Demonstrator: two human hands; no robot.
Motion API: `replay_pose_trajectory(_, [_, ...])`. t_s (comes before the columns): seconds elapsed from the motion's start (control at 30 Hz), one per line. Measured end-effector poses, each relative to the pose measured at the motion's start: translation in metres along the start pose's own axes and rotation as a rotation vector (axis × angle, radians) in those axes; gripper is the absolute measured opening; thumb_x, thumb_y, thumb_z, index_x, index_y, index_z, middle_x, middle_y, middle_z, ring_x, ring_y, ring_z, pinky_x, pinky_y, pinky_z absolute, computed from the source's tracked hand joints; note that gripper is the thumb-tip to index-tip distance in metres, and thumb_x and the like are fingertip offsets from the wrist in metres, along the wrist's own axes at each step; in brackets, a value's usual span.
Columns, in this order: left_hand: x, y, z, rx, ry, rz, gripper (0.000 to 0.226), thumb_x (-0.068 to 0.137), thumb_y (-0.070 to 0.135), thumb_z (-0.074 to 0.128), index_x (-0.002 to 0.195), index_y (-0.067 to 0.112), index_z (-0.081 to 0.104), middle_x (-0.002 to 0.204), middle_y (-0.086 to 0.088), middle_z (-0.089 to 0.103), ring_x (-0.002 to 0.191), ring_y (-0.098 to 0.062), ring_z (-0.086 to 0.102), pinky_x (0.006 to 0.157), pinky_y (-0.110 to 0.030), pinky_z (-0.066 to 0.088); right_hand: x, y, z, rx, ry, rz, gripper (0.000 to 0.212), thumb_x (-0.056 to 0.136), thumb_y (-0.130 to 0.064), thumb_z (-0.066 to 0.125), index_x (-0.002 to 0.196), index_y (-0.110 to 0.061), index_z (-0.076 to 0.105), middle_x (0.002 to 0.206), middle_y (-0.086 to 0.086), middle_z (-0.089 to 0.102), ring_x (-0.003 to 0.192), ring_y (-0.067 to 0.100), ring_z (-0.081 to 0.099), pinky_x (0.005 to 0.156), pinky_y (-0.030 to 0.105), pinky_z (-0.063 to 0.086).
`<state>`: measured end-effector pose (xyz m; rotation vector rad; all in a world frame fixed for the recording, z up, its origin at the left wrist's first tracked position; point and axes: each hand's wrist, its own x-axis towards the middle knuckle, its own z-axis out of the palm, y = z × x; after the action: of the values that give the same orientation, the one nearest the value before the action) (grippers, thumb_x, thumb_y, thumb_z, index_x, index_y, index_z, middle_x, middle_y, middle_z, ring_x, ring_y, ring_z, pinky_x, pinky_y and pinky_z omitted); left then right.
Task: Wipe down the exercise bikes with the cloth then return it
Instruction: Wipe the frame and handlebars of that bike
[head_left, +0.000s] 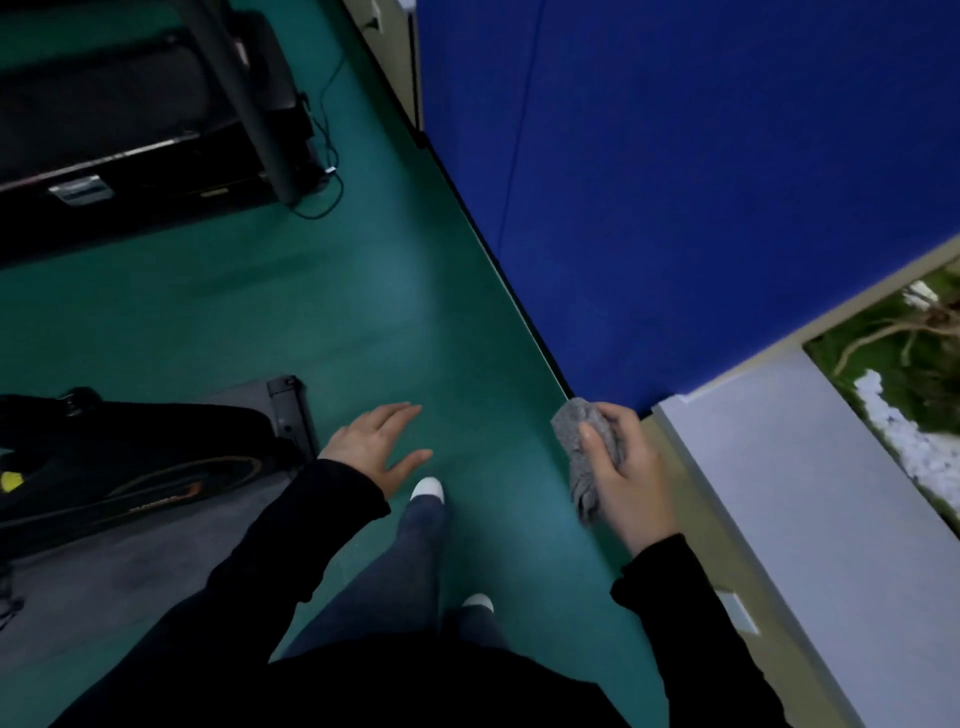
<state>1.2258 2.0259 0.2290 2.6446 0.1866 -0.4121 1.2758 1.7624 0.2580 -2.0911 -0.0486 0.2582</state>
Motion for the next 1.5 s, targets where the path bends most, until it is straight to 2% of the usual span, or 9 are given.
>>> replay_pose_trajectory(0.07, [0.018, -0.008, -0.006, 0.012, 0.007, -0.029, 0.060, 0.092, 0.044, 0.051, 0.144, 0.019, 0.034, 0.148, 0.000, 0.038, 0.134, -0.018, 0.038, 0.109, -0.036, 0.031, 0.025, -0.014, 0.011, 0.004, -0.041, -0.033, 0.019, 0.096, -0.028, 0.054, 0.114, -0.023, 0.054, 0.105, -0.009, 0.063, 0.098, 0.008, 0.062, 0.085, 0.035, 0.054])
replay_pose_trajectory(0.23, [0.081, -0.028, -0.022, 0.077, 0.000, -0.078, 0.060, 0.094, 0.049, 0.043, 0.145, 0.021, 0.030, 0.150, -0.001, 0.035, 0.139, -0.016, 0.030, 0.112, -0.029, 0.020, 0.086, -0.043, 0.035, -0.050, -0.083, -0.114, 0.021, 0.095, -0.030, 0.056, 0.115, -0.023, 0.055, 0.107, -0.005, 0.066, 0.097, 0.010, 0.064, 0.082, 0.035, 0.055])
replay_pose_trajectory(0.53, [0.184, -0.048, -0.072, 0.062, 0.021, -0.091, 0.058, 0.094, 0.052, 0.040, 0.144, 0.025, 0.031, 0.149, -0.003, 0.035, 0.139, -0.017, 0.029, 0.111, -0.029, 0.017, 0.197, -0.087, 0.051, -0.074, -0.072, -0.115, 0.017, 0.095, -0.031, 0.055, 0.112, -0.027, 0.054, 0.102, -0.013, 0.063, 0.093, -0.003, 0.060, 0.074, 0.013, 0.047])
replay_pose_trajectory(0.67, [0.196, -0.067, -0.088, -0.035, 0.048, -0.199, 0.055, 0.094, 0.049, 0.043, 0.143, 0.024, 0.036, 0.146, -0.002, 0.040, 0.136, -0.017, 0.034, 0.110, -0.029, 0.023, 0.238, -0.102, 0.068, -0.066, -0.126, -0.121, 0.020, 0.095, -0.029, 0.055, 0.115, -0.025, 0.056, 0.105, -0.013, 0.063, 0.097, 0.001, 0.061, 0.079, 0.018, 0.049])
replay_pose_trajectory(0.83, [0.218, -0.094, -0.110, -0.120, 0.152, -0.377, 0.053, 0.093, 0.043, 0.050, 0.140, 0.020, 0.042, 0.142, -0.003, 0.045, 0.130, -0.019, 0.042, 0.105, -0.031, 0.032, 0.316, -0.129, 0.095, -0.075, -0.227, -0.211, 0.018, 0.095, -0.024, 0.057, 0.112, -0.021, 0.058, 0.100, -0.015, 0.062, 0.091, -0.012, 0.057, 0.071, -0.001, 0.039])
replay_pose_trajectory(0.97, [0.251, -0.106, -0.125, -0.118, 0.223, -0.528, 0.054, 0.093, 0.044, 0.049, 0.140, 0.019, 0.041, 0.140, -0.005, 0.048, 0.128, -0.021, 0.044, 0.103, -0.031, 0.031, 0.382, -0.151, 0.115, -0.100, -0.334, -0.313, 0.019, 0.094, -0.026, 0.057, 0.113, -0.022, 0.057, 0.099, -0.018, 0.059, 0.090, -0.003, 0.055, 0.073, -0.001, 0.038])
replay_pose_trajectory(1.23, [0.324, -0.095, -0.158, -0.214, 0.374, -0.682, 0.057, 0.092, 0.044, 0.050, 0.142, 0.018, 0.038, 0.136, -0.008, 0.051, 0.124, -0.023, 0.047, 0.103, -0.034, 0.033, 0.511, -0.187, 0.131, -0.157, -0.466, -0.401, 0.025, 0.095, -0.030, 0.057, 0.117, -0.018, 0.057, 0.104, -0.004, 0.064, 0.093, 0.012, 0.060, 0.072, 0.017, 0.044])
replay_pose_trajectory(1.33, [0.330, -0.098, -0.165, -0.249, 0.413, -0.740, 0.058, 0.091, 0.040, 0.054, 0.141, 0.015, 0.040, 0.132, -0.012, 0.054, 0.122, -0.026, 0.050, 0.101, -0.035, 0.034, 0.537, -0.196, 0.146, -0.185, -0.514, -0.426, 0.025, 0.095, -0.030, 0.057, 0.117, -0.017, 0.057, 0.106, 0.001, 0.064, 0.097, 0.018, 0.061, 0.080, 0.030, 0.049])
replay_pose_trajectory(1.5, [0.330, -0.125, -0.184, -0.286, 0.476, -0.875, 0.058, 0.090, 0.037, 0.058, 0.140, 0.013, 0.042, 0.131, -0.014, 0.055, 0.122, -0.027, 0.050, 0.101, -0.036, 0.035, 0.563, -0.226, 0.190, -0.215, -0.625, -0.503, 0.025, 0.094, -0.029, 0.058, 0.115, -0.016, 0.058, 0.105, 0.002, 0.066, 0.096, 0.018, 0.062, 0.081, 0.030, 0.049])
